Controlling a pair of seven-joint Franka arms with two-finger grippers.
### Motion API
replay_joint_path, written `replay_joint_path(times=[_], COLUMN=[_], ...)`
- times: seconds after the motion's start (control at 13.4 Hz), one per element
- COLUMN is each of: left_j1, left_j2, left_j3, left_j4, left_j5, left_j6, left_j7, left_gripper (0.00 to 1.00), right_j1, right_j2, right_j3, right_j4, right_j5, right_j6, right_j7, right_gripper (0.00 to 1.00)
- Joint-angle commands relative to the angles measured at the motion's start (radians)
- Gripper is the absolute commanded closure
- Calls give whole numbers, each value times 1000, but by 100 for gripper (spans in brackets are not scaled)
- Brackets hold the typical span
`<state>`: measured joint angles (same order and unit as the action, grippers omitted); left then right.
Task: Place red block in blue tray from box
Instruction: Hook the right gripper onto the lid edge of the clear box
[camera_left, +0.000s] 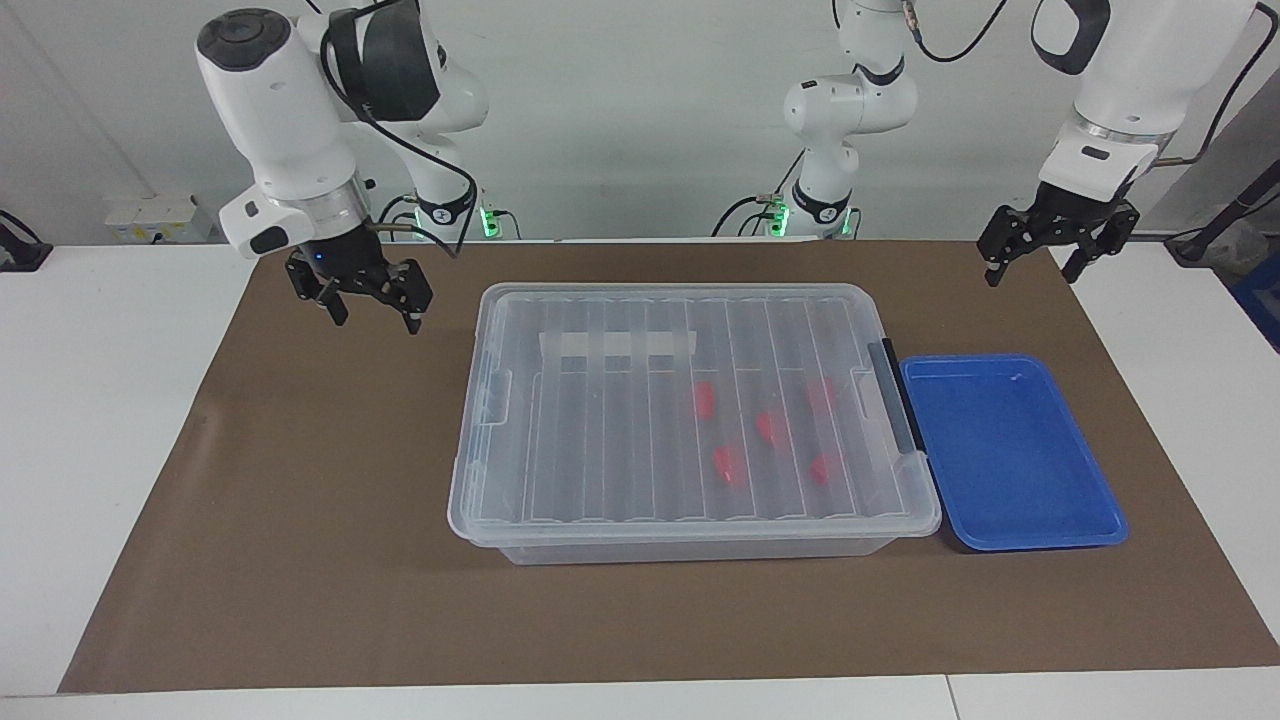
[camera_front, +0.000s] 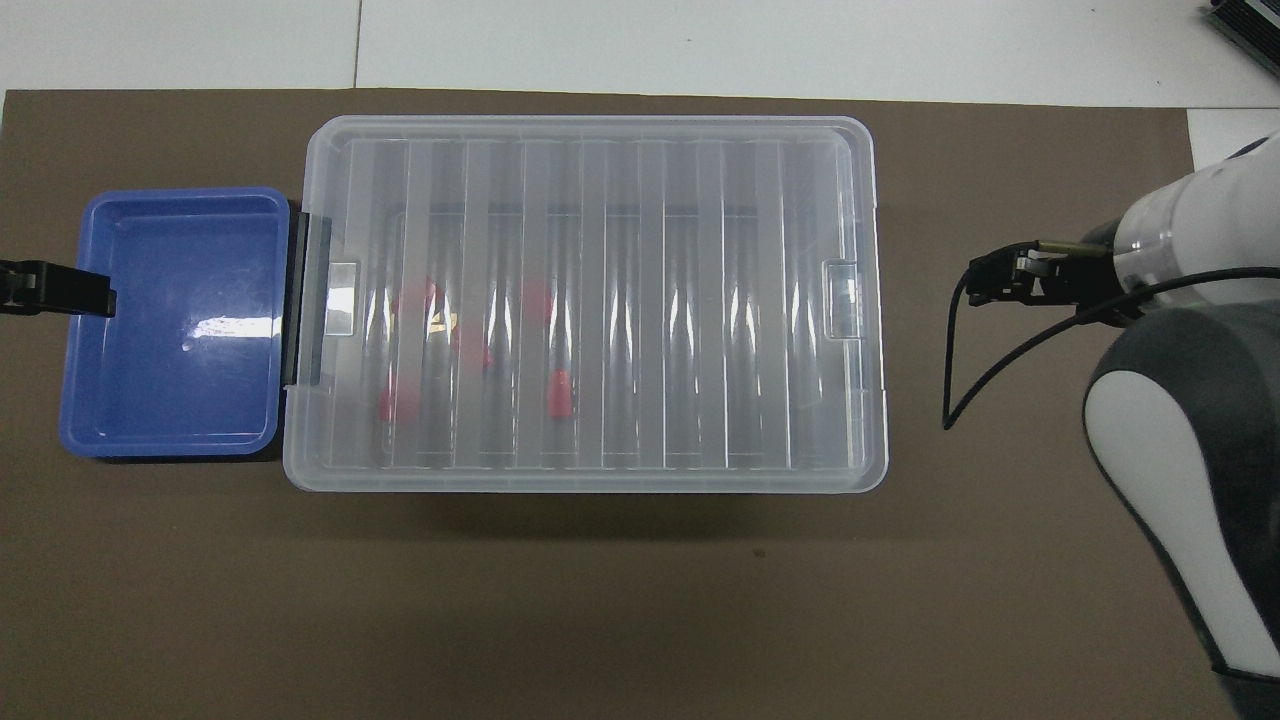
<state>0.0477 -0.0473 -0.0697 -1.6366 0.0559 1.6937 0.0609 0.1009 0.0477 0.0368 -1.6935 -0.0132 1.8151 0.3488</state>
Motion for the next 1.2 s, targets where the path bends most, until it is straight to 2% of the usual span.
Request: replay_joint_path(times=[0.0, 0.3, 0.6, 1.12], left_j1=[6, 6, 6, 6], left_j2=[-26, -26, -26, -26], left_j3=[2, 2, 2, 2], left_j4=[-26, -26, -26, -26], left_j5=[-15, -15, -15, -15], left_j6=[-3, -3, -3, -3], left_j7=[3, 3, 3, 3], left_gripper=[0, 0, 0, 0], right_j1=[26, 89, 103, 100], right_j2=[43, 99, 72, 37], right_j3=[3, 3, 3, 2], right_j4=[-12, -25, -132, -186], right_j5=[2, 1, -2, -60], right_j6=[82, 161, 227, 179], right_j7=[70, 131, 145, 130], right_gripper=[0, 0, 0, 0])
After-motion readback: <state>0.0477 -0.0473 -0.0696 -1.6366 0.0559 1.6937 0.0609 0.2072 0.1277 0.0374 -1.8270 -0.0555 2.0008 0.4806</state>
